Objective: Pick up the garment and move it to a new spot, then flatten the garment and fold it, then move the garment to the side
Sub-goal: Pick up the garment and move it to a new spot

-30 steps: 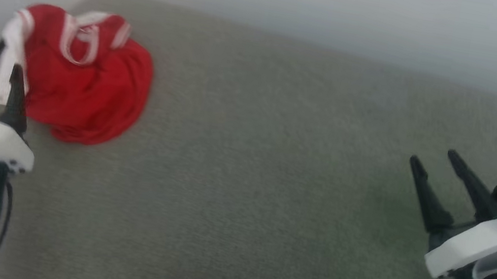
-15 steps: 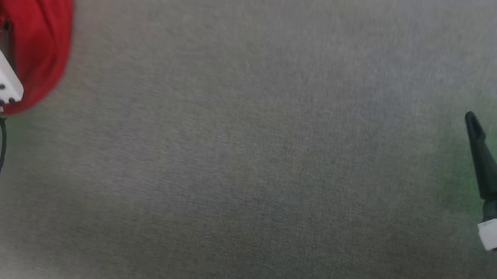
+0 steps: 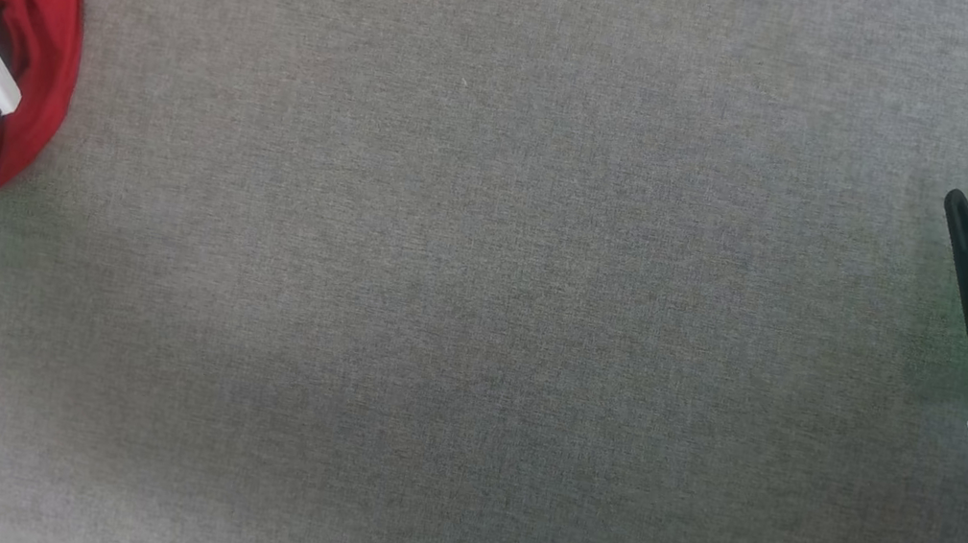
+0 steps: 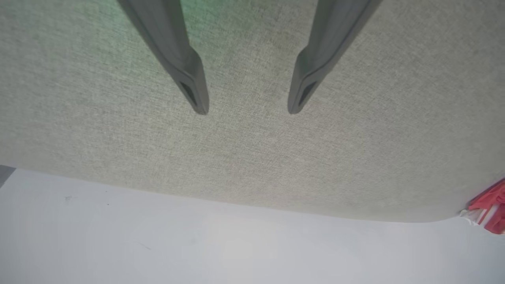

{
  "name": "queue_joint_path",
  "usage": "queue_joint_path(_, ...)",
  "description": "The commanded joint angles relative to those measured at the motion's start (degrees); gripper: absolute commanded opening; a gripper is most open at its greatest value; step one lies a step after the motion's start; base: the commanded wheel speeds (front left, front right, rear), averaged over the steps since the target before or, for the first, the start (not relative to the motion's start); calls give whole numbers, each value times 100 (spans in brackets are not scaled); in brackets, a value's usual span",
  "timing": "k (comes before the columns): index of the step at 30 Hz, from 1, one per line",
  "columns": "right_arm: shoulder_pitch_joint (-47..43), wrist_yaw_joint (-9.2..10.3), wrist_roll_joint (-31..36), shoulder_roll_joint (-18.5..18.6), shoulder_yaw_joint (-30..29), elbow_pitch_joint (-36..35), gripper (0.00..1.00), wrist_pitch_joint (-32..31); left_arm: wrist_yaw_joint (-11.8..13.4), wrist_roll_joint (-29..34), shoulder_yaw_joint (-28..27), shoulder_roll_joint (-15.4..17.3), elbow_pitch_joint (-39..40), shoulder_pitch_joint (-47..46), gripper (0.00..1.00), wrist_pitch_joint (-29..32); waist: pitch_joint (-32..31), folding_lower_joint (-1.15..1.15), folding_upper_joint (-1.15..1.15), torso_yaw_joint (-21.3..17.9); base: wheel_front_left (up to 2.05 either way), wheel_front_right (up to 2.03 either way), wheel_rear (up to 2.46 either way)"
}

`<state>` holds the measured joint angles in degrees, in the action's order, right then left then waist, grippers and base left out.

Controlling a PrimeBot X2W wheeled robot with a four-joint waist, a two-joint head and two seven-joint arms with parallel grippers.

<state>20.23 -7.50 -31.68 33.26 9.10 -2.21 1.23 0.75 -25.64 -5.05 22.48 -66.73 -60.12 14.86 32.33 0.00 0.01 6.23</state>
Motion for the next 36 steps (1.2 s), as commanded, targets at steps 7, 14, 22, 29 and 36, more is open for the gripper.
queue_joint_path(7,-35,2,0,-152,-89,100,100,118,-228,143,192,154,48,103,0,-824,-322,0,-1,66,0,0,0)
queue_joint_path(14,-138,2,-16,-378,-116,319,100,248,-501,543,581,630,698,-113,0,-1507,-892,0,-1,162,0,0,0)
queue_joint_path(22,-239,2,-19,-592,-130,501,100,329,-608,861,968,962,1820,-304,0,-1277,-1433,0,-1,309,0,0,0)
queue_joint_path(29,-260,2,-19,-858,-90,622,100,418,-674,921,1225,1161,3444,-201,0,-475,-1834,0,-1,265,0,0,0)
queue_joint_path(36,-231,2,-47,-1023,-113,768,100,551,-546,882,1403,1224,5183,135,0,498,-2082,0,-1,-65,0,0,0)
